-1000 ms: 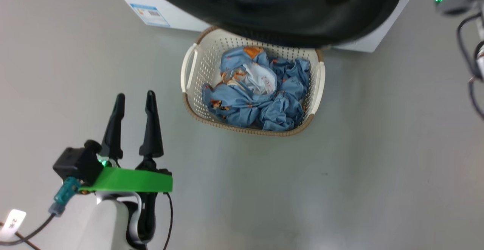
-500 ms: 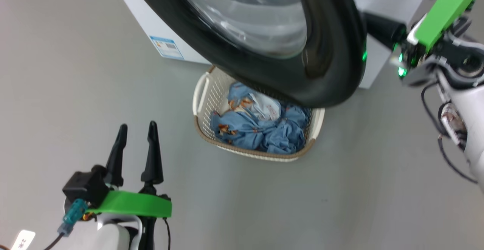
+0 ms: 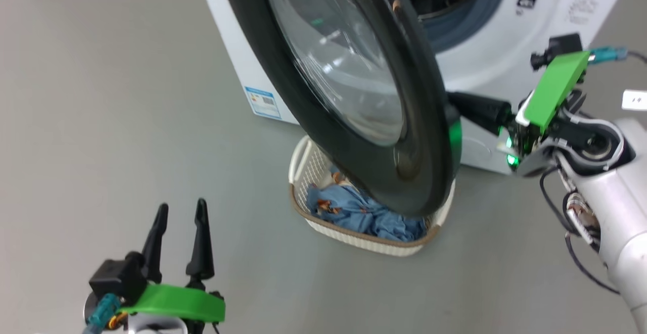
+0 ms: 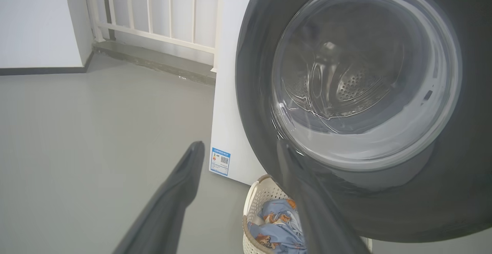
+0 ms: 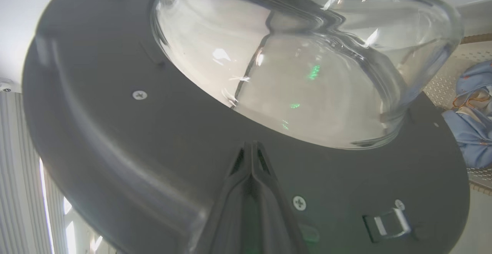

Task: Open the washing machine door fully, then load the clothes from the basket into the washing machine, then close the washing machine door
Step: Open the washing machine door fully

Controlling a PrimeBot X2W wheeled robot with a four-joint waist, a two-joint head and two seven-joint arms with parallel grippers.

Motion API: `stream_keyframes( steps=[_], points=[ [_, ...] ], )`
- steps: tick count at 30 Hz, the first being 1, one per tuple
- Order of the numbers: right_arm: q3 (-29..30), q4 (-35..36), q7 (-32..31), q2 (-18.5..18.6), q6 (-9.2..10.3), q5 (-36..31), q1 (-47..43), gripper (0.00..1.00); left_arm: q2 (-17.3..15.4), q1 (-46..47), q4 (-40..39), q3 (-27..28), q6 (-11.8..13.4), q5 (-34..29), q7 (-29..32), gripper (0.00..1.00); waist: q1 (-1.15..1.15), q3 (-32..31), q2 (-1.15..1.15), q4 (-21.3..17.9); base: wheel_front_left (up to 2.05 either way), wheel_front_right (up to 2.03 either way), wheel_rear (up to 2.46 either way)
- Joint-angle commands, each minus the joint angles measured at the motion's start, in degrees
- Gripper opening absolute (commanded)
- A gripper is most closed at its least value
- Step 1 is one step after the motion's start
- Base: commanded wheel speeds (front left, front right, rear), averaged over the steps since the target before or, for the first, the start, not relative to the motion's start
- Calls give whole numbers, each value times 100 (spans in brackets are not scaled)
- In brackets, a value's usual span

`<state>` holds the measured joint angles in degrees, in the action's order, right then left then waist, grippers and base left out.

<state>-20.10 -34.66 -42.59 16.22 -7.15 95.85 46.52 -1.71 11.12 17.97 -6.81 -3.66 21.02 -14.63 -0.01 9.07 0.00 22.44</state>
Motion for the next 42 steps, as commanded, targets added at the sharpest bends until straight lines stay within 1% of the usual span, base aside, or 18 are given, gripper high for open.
stream_keyframes(
  steps=[1,6,13,21,28,35,42],
  points=[
    [-68,223,-96,-135,-34,75,-152,0,-117,-42,-66,225,-22,-88,-37,100,1,-336,0,290,0,0,0],
    [-84,341,-199,-255,-34,163,-503,0,-172,-177,25,279,-42,-170,-37,100,1,-648,0,489,0,0,0],
    [-111,474,-298,-383,-34,236,-871,0,-257,-234,105,261,-64,-199,-37,100,1,-859,0,738,0,0,0],
    [-224,456,-443,-639,-34,199,-776,0,-289,-413,-126,449,66,-152,-37,100,1,-805,0,826,0,0,0],
    [-273,348,-507,-821,-34,97,-579,0,-276,-560,-373,573,127,-134,-37,100,1,-721,0,868,0,0,0],
    [-220,303,-560,-877,-34,47,-528,0,-269,-617,-458,625,143,-145,-37,100,1,-706,0,870,0,0,0],
    [-68,395,-513,-830,-34,5,-626,0,-271,-568,-359,547,109,-168,-37,100,1,-774,0,828,0,0,0]
  ],
)
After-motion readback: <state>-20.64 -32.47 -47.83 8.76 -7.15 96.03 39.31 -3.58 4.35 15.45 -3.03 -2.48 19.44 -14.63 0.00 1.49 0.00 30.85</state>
